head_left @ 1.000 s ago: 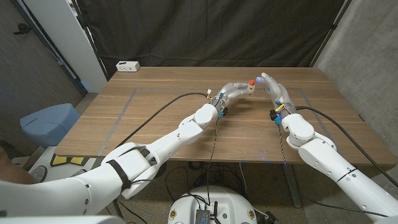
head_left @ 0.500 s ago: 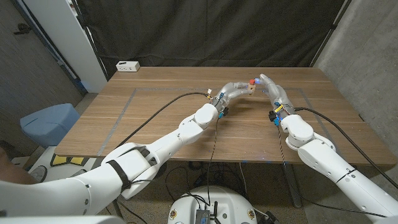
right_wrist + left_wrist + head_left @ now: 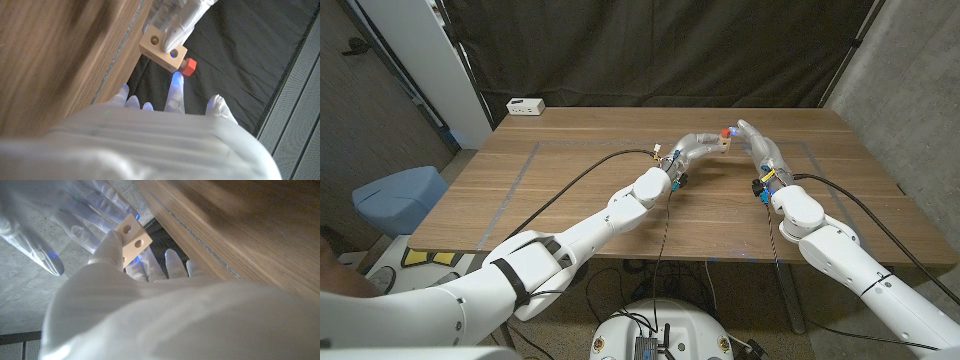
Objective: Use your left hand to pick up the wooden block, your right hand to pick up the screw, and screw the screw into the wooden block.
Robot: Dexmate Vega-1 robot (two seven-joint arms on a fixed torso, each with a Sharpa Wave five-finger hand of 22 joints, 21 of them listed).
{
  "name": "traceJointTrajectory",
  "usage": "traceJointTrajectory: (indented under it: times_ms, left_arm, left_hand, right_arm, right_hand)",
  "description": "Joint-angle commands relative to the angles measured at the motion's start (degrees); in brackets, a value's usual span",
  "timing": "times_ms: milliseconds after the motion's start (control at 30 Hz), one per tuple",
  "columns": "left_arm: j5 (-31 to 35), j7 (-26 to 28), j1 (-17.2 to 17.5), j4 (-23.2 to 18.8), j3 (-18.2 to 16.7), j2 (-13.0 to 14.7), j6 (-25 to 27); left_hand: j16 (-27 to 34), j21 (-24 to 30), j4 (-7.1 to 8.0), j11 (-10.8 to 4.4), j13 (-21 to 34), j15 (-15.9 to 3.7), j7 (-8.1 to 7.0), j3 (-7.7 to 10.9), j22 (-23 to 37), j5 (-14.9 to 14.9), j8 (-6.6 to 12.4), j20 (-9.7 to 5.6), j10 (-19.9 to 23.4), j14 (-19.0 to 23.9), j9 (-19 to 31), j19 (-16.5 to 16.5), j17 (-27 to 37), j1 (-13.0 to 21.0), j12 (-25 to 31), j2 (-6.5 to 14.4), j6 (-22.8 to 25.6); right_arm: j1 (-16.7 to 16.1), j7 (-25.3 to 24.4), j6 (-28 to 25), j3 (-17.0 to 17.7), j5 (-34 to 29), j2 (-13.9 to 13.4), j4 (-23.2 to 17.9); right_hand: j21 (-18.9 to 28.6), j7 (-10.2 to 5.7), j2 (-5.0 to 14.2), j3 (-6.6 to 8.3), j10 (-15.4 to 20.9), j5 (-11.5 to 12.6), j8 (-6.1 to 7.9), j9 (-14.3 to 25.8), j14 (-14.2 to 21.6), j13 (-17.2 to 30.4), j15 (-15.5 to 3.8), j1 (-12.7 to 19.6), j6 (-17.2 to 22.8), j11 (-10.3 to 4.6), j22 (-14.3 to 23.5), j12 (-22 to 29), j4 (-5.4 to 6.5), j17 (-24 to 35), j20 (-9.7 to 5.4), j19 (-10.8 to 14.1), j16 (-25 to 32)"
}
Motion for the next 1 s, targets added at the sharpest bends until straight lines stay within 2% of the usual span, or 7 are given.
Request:
traceJointTrajectory:
  times_ms: [33, 367, 1000]
  left_arm:
    - [-0.1, -0.1, 0.0, 0.1, 0.1, -0.2, 0.4]
    - [-0.3, -0.3, -0.1, 0.7, 0.2, -0.5, 0.3]
    - [-0.8, -0.8, -0.7, 2.1, 0.2, -1.2, 0.3]
  left_hand:
    - [0.2, 0.1, 1.32, -0.03, 0.2, -2.73, 0.01, 1.77, 0.3, 0.4, 0.35, 0.04, 0.6, 0.5, 0.2, 0.0, 0.1, -0.1, 0.4, 0.6, 1.8]
    - [0.1, 0.1, 1.31, -0.03, 0.2, -2.68, 0.06, 1.79, 0.3, 0.4, 0.31, 0.06, 0.6, 0.4, 0.2, 0.0, 0.1, -0.1, 0.4, 0.6, 1.7]
    - [0.1, 0.2, 1.30, -0.02, 0.2, -2.74, -0.04, 1.81, 0.3, 0.4, 0.31, 0.04, 0.7, 0.5, 0.2, 0.0, 0.1, -0.1, 0.4, 0.6, 1.7]
  right_arm:
    - [-0.5, -0.1, 0.7, 0.4, 0.1, 0.1, 0.0]
    - [-0.8, 0.0, 0.8, 0.6, 0.1, -0.2, -0.4]
    - [-0.9, 0.5, 1.1, 0.8, 0.6, -0.2, 0.0]
  right_hand:
    - [0.3, -0.03, -0.03, 0.42, -0.4, 0.2, 0.51, 0.3, -3.5, 0.2, -0.44, -0.3, 0.9, -0.93, 0.2, 0.4, -0.23, 0.2, 0.22, 0.6, 0.3]
    - [0.3, 0.01, 0.18, 0.75, 0.8, 0.2, 0.74, 0.3, -2.9, 0.1, -0.71, -0.2, 2.6, -2.22, 0.2, 0.5, -0.47, 0.2, 0.31, 1.4, 0.4]
    - [0.3, 0.31, 0.32, 1.15, 2.4, 0.2, 1.05, 0.4, -1.9, 0.1, -1.17, -0.2, 5.0, -3.32, 0.2, 0.6, -0.78, 0.2, 0.34, 2.4, 0.6]
